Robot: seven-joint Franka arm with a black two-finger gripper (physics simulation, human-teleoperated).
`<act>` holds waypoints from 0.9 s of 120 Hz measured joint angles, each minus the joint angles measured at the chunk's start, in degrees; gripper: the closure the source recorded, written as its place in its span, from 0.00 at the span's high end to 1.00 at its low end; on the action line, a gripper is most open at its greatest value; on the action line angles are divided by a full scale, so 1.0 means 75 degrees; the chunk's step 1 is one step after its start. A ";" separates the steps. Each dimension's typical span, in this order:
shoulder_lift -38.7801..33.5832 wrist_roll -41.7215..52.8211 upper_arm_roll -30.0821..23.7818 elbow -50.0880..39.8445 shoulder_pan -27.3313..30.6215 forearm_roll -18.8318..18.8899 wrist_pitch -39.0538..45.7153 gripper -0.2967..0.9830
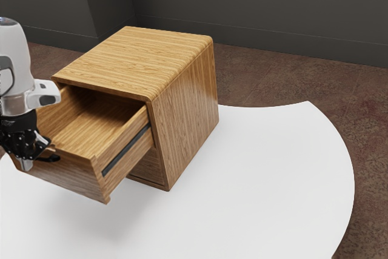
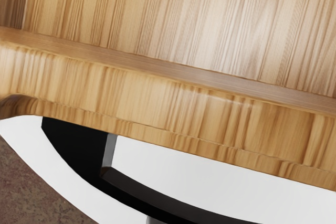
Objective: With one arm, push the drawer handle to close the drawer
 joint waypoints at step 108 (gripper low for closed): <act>0.0406 -0.0090 -0.0011 -0.0016 -0.0706 0.0757 0.2164 0.15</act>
